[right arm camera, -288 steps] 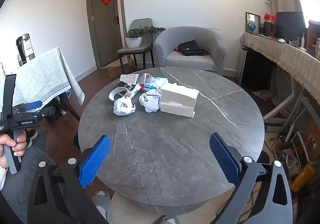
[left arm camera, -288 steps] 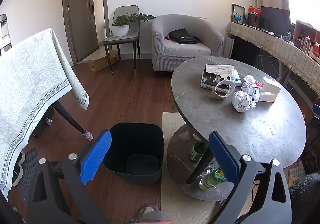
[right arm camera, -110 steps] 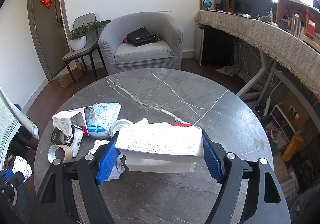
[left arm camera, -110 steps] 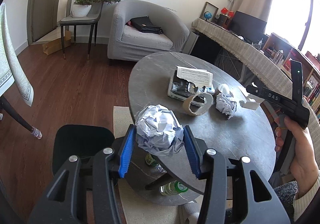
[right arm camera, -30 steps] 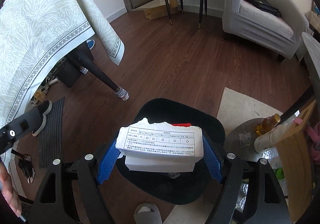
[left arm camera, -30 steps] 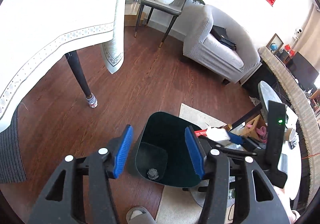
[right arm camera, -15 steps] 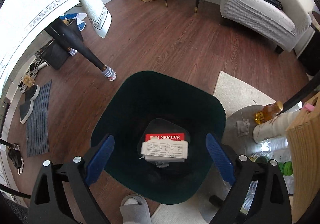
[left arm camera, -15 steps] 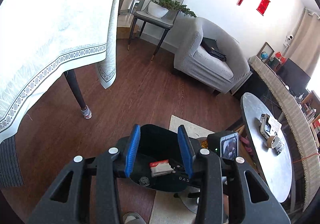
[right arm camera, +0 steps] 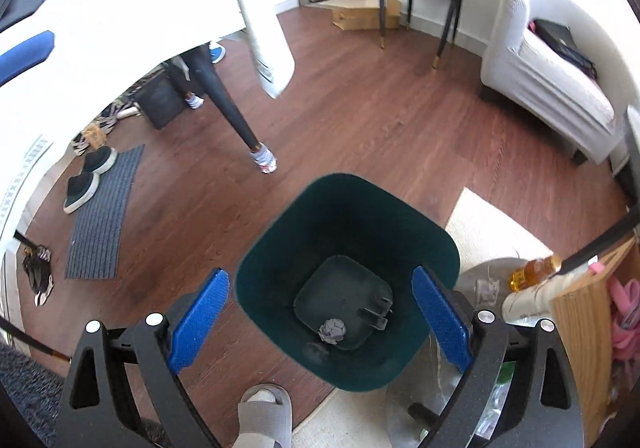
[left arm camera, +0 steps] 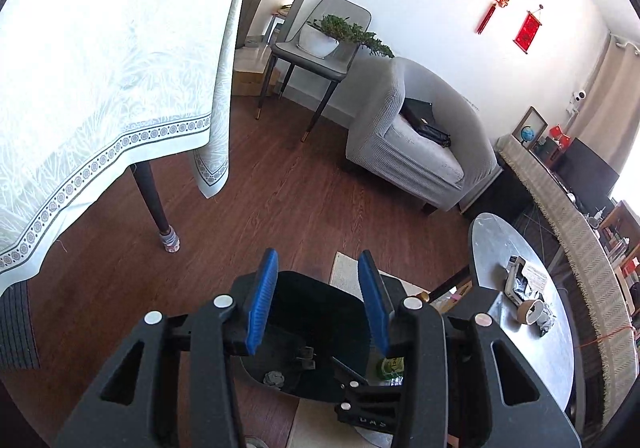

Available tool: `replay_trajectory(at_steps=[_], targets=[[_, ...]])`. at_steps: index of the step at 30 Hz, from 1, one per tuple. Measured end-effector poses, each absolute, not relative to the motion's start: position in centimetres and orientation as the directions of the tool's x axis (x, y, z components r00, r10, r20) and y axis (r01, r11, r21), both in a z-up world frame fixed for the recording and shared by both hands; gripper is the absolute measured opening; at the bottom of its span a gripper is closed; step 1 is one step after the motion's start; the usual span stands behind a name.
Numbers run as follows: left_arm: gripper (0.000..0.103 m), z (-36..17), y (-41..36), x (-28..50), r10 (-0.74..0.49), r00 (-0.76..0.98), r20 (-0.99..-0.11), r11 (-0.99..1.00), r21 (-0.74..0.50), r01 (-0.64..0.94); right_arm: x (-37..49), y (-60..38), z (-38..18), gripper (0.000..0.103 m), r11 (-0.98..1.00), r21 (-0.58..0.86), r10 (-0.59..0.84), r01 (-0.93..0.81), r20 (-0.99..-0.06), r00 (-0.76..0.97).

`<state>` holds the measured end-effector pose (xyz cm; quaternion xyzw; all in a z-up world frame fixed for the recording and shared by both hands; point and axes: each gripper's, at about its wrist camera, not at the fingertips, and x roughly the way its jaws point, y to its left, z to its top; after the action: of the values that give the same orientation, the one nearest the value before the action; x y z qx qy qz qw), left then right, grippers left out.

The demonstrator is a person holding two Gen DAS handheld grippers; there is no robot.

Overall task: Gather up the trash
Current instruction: 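Move both grippers back over the table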

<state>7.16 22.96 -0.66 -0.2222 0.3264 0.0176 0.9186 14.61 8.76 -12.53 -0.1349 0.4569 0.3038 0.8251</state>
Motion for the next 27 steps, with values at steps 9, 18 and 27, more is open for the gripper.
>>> replay_trajectory(at_steps=[9,18,27], targets=[[0.055,0.8,22.2,7.2,-0.091,0.823,-0.561,0.903,-0.395,-0.170,11.7,6.1,-6.1,0.083,0.738,0.049,0.477,-0.673,-0.744,0.469],[0.062,2.0,18.8,8.0,-0.142,0.848,-0.510,0.898,-0.428,-0.107,11.0,0.1,-2.0,0.077,0.799,0.004,0.453,-0.602,-0.661,0.598],[0.069,1.2,11.2,10.2,-0.222,0.813,-0.538,0.926,-0.377,0.004,12.0,-7.9,-1.1,0.077,0.888,-0.015,0.339,-0.460,-0.654,0.676]])
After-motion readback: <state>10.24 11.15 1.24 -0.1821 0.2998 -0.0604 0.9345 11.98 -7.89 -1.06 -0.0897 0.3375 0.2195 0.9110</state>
